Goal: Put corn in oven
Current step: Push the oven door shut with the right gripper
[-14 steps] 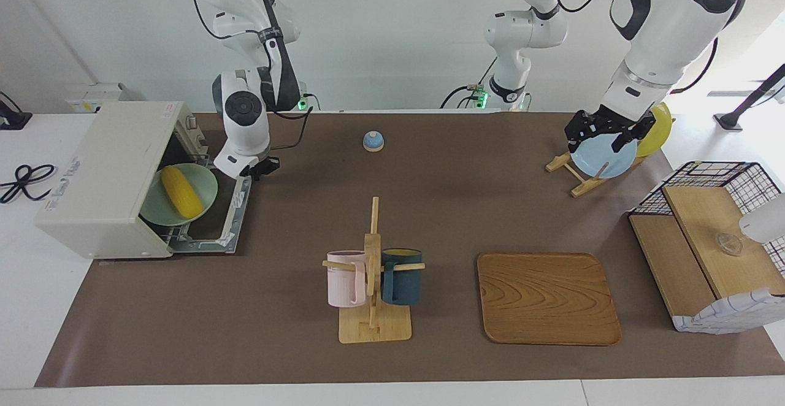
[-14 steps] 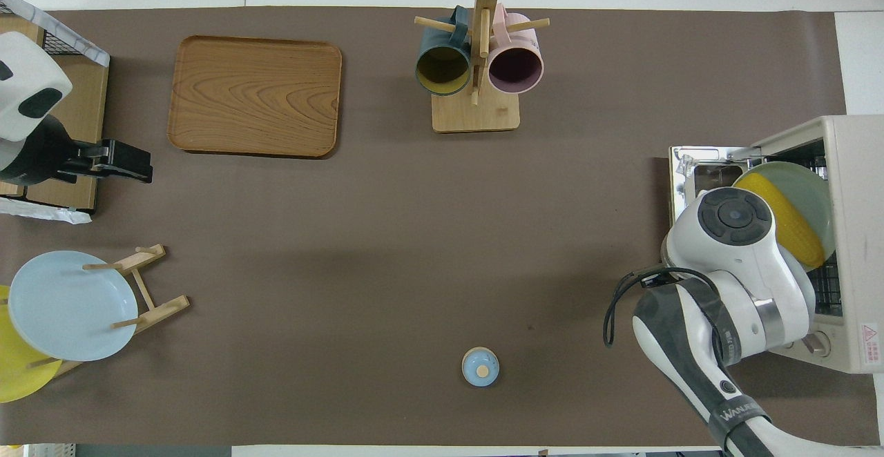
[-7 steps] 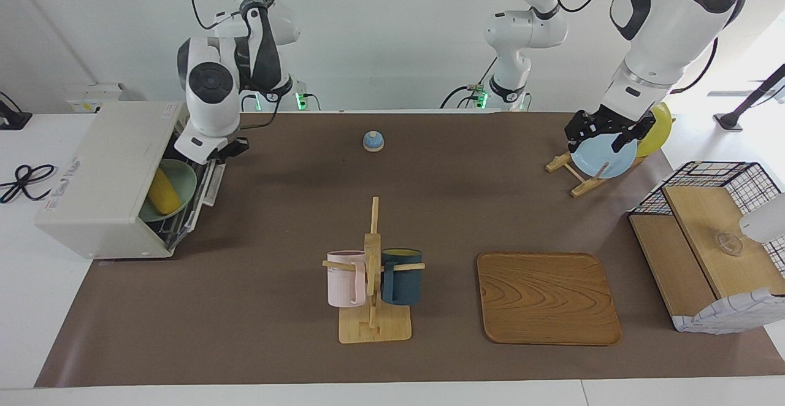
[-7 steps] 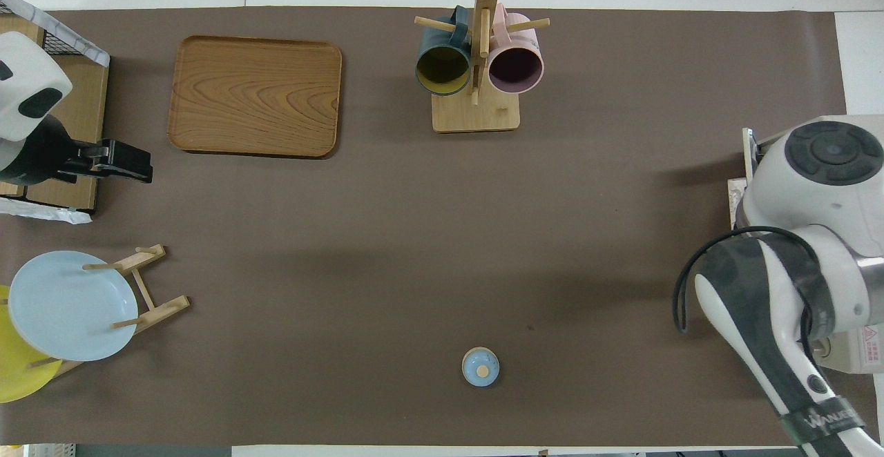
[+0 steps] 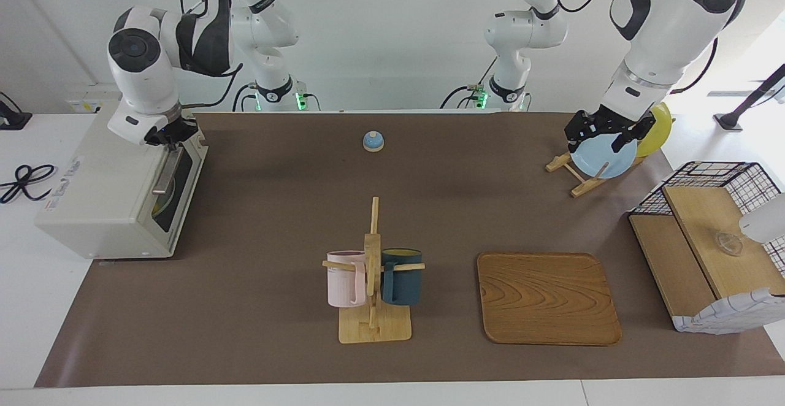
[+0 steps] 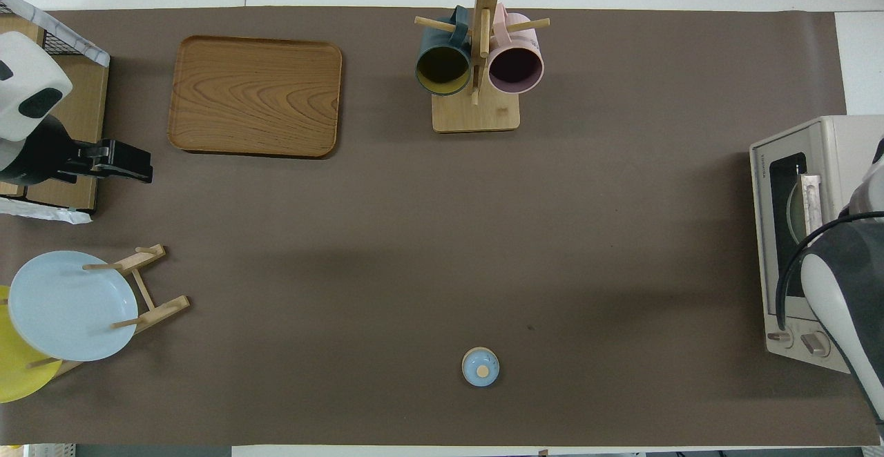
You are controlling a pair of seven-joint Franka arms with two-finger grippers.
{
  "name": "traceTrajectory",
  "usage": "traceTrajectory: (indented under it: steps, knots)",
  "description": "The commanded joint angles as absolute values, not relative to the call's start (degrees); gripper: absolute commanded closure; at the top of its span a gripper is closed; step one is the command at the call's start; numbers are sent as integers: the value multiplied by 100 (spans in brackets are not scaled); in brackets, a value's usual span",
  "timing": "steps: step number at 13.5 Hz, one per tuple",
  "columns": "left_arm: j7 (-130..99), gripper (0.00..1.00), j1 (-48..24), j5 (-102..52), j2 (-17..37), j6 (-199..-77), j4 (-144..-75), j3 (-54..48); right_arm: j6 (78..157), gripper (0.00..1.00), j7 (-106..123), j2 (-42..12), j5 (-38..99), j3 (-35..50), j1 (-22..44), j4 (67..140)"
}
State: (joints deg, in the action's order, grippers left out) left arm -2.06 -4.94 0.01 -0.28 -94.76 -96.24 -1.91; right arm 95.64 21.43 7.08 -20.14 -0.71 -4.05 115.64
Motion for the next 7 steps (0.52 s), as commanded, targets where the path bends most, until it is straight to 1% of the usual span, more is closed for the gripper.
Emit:
traceTrajectory:
  steps: [1, 2, 3, 4, 6, 7]
  knots:
    - [-176, 0, -448, -70, -149, -9519, -9721, -193, 8896, 100, 2241, 685, -1979, -17, -422, 10813]
    - [-176, 0, -448, -70, -149, -9519, -9721, -193, 8677, 100, 2285, 720, -1612, -52, -474, 10541]
    - [-176, 0, -448, -70, -149, -9519, -9721, -193, 8483, 98, 2329, 721, -1121, -96, -492, 10225]
    - [-176, 0, -457, -70, -149, -9510, -9721, -193, 8281, 90, 2294, 668, -820, -114, -466, 9891]
    - [-176, 0, -448, -70, -149, -9519, -9721, -193, 8305, 71, 2102, 633, -494, -79, -396, 9730]
    - [-176, 0, -457, -70, -149, -9510, -9729, -193, 8419, 69, 1918, 615, -66, -79, -396, 9764]
